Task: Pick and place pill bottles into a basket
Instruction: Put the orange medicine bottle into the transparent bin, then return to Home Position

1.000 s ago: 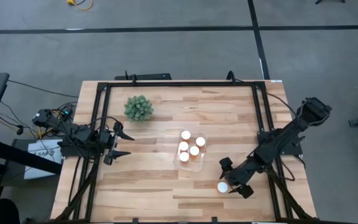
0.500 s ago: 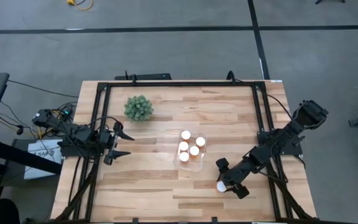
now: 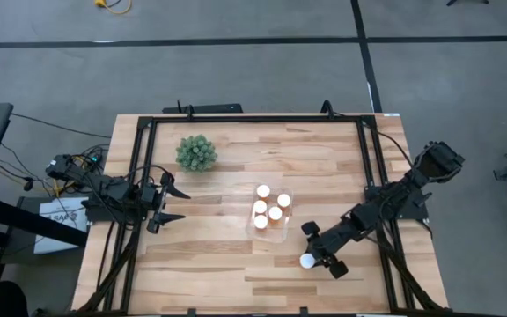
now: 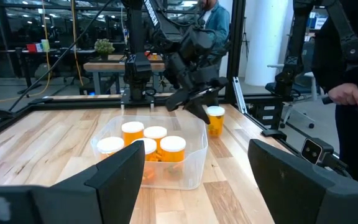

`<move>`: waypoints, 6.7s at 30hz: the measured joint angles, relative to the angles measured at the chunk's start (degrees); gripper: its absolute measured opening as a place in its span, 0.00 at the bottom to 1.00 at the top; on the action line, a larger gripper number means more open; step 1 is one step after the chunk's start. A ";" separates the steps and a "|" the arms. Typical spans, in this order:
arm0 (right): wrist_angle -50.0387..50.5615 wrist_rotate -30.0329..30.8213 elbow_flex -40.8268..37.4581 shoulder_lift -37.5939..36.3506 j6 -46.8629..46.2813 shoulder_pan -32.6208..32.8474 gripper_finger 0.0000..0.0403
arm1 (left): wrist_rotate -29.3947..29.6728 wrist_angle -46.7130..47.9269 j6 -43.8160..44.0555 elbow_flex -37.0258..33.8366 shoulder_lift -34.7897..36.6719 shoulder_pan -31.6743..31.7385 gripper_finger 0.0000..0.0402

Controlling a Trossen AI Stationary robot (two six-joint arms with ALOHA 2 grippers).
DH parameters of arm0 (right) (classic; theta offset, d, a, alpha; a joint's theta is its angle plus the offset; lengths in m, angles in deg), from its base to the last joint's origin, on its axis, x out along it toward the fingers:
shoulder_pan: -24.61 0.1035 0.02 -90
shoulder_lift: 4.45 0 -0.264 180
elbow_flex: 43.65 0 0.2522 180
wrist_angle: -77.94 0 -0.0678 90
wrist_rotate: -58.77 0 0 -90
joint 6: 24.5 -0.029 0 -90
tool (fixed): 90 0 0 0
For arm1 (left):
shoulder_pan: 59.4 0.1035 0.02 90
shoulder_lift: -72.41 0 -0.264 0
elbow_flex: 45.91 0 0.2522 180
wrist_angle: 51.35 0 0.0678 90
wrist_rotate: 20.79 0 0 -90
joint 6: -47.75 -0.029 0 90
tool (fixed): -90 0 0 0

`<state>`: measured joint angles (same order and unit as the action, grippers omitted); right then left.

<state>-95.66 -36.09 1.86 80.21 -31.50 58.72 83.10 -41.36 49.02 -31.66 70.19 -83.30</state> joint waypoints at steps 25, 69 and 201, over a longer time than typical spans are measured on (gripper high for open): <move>6.47 -1.74 16.08 0.00 12.82 -11.93 0.37 | 0.00 0.00 0.00 -0.02 0.00 0.00 0.69; 6.49 -5.68 16.24 9.24 17.38 -21.69 0.46 | 0.02 0.00 0.00 -0.02 -0.02 0.00 0.69; -32.56 -24.29 -22.84 -58.55 -14.05 -29.64 0.67 | 0.00 0.00 0.00 0.00 0.00 0.02 0.69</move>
<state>-128.22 -60.37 -20.98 21.66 -45.55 29.08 83.10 -41.36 49.02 -31.66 70.19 -83.28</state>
